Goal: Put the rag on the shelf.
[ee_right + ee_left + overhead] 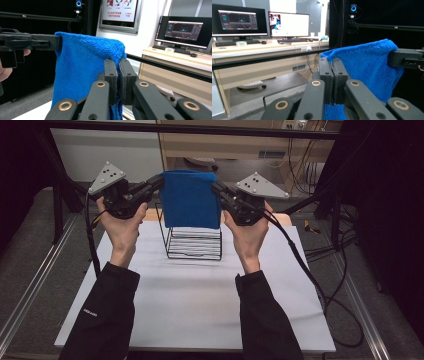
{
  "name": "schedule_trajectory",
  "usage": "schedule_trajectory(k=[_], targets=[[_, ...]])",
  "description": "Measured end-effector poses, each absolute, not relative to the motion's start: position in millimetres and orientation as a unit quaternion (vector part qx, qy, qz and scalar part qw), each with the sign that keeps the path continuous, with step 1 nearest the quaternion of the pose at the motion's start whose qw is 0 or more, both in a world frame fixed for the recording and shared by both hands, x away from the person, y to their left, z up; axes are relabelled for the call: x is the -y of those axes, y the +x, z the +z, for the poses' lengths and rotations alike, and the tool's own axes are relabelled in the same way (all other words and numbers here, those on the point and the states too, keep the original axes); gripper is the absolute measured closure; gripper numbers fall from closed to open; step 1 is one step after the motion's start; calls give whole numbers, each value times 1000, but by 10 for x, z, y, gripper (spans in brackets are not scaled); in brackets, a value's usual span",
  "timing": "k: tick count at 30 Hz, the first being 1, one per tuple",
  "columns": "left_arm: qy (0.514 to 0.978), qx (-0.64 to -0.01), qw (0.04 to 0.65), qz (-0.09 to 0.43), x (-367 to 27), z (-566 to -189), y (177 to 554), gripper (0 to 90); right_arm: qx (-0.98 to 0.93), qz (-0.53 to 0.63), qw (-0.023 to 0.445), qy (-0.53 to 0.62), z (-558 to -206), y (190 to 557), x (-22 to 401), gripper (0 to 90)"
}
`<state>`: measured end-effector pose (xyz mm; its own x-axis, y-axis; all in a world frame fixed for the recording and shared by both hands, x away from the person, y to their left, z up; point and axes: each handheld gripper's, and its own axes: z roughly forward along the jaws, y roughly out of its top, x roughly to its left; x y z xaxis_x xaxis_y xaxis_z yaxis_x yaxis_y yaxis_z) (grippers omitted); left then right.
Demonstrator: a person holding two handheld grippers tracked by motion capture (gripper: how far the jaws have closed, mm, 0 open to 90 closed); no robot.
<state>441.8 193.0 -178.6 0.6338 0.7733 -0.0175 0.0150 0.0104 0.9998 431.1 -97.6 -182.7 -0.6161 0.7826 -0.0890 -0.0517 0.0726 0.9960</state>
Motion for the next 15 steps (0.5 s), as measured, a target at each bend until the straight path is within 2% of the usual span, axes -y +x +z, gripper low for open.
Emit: schedule_trajectory(k=[15], targets=[[628,-311,645,304,-1911,-1613,4575,881,-640,626,347,281,-1647,4485,961,866]])
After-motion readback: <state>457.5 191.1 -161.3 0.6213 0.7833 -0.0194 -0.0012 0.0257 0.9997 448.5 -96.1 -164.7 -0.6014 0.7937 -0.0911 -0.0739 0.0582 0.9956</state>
